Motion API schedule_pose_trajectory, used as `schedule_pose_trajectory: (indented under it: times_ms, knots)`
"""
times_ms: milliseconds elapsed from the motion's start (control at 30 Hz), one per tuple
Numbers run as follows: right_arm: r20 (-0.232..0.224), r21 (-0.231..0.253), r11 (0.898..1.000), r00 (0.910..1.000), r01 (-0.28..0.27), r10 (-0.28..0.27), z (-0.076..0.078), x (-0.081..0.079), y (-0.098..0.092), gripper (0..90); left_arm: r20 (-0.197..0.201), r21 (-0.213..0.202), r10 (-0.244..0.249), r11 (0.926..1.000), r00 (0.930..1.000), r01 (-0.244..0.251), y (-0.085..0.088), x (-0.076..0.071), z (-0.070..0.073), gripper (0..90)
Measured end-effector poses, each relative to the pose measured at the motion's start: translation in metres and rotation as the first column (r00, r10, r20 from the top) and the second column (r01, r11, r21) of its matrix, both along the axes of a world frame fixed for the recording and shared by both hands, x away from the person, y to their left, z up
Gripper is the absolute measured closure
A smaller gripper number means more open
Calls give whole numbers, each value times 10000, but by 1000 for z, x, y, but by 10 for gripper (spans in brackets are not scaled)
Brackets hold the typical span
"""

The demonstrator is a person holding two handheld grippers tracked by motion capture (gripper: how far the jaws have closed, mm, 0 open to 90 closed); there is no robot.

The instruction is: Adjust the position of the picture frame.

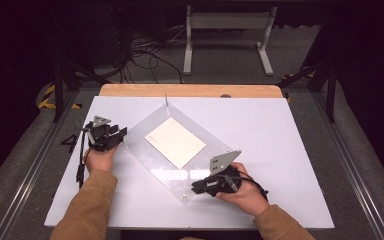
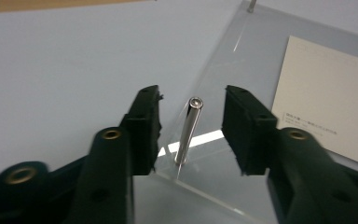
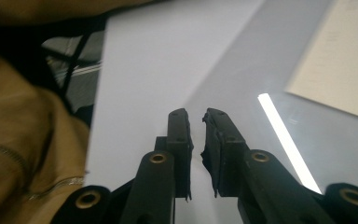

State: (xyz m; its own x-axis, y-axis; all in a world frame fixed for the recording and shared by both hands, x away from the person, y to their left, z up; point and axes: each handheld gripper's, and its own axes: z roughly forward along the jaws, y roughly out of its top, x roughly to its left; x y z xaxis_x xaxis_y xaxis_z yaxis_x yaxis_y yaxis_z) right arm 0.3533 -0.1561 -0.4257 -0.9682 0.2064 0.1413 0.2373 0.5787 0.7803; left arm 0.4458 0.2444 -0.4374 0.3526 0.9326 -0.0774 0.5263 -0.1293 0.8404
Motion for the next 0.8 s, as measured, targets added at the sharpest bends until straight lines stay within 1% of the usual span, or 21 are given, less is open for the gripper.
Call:
schedule_pose_trajectory:
  times_ms: [33, 67, 100, 133, 167, 200, 233, 267, 300, 333, 367, 400, 433, 467, 500, 567, 633, 700, 733, 767, 800]
  knots:
    - [54, 115, 9991, 9991, 419, -419, 2, 4, -7, 768, 166, 26, 67, 10000, 9998, -68, 1, -7, 2, 452]
    - [79, 223, 9959, 9961, 879, -881, 4, 9, -13, 761, 325, 42, 79, 10000, 9994, -80, 2, -14, 4, 413]
    - [136, 303, 9904, 9907, 1348, -1352, 5, 13, -20, 755, 463, -59, 112, 9999, 9989, -110, 3, -21, 6, 393]
    - [229, 353, 9834, 9836, 1778, -1786, 7, 18, -27, 755, 581, -235, 99, 9997, 9983, -85, 5, -30, 8, 375]
    - [333, 450, 9728, 9729, 2273, -2289, 9, 24, -35, 759, 648, -399, 11, 9992, 9979, 15, 5, -36, 9, 369]
    - [376, 523, 9621, 9622, 2677, -2698, 10, 29, -42, 767, 599, -475, -138, 9987, 9981, 167, 4, -41, 10, 374]
    - [416, 545, 9527, 9526, 2990, -3013, 11, 33, -46, 768, 506, -413, -358, 9984, 9981, 379, 3, -45, 11, 376]
    - [451, 547, 9387, 9383, 3403, -3427, 12, 39, -53, 770, 424, -321, -556, 9979, 9975, 570, 1, -49, 11, 375]
    - [460, 662, 9231, 9230, 3787, -3820, 11, 45, -59, 770, 255, -374, -806, 9960, 9964, 815, -2, -54, 10, 372]
    - [253, 853, 9023, 9044, 4225, -4259, 9, 53, -66, 775, 91, -390, -968, 9945, 9953, 970, -3, -56, 10, 370]
    - [136, 899, 8906, 8935, 4459, -4488, 7, 57, -70, 777, -164, -485, -1213, 9915, 9925, 1204, -5, -60, 7, 369]
    - [194, 722, 8668, 8682, 4934, -4958, 2, 65, -75, 783, -265, -481, -1347, 9899, 9905, 1333, -5, -62, 6, 368]
    - [227, 568, 8558, 8562, 5143, -5161, -1, 68, -77, 787, -490, -653, -1506, 9869, 9874, 1473, -6, -64, 4, 367]
    - [97, 393, 8430, 8434, 5365, -5372, -5, 72, -79, 787, -610, -785, -1607, 9847, 9851, 1558, -6, -66, 2, 367]
    - [74, 140, 8276, 8276, 5612, -5613, -10, 76, -81, 787, -712, -854, -1612, 9842, 9843, 1550, -5, -68, 2, 367]
    - [317, -71, 8143, 8141, 5804, -5799, -12, 79, -82, 783, -816, -925, -1641, 9833, 9831, 1564, -5, -71, 1, 367]
    - [583, -272, 8060, 8059, 5913, -5892, -13, 80, -81, 781, -906, -767, -1752, 9827, 9804, 1685, -6, -76, 0, 366]
    - [752, -412, 8005, 8007, 5979, -5943, -14, 80, -80, 778, -954, -579, -1791, 9830, 9792, 1742, -7, -80, -2, 366]
    - [987, -690, 7950, 7971, 6027, -5957, -15, 80, -78, 778, -994, -550, -1800, 9830, 9786, 1752, -8, -81, -2, 366]
    - [1115, -803, 7924, 7955, 6046, -5957, -16, 80, -77, 776, -1063, -504, -1821, 9828, 9775, 1776, -9, -83, -3, 366]
    - [1115, -803, 7924, 7955, 6046, -5957, -16, 80, -77, 776, -1063, -504, -1821, 9828, 9775, 1776, -9, -83, -3, 366]
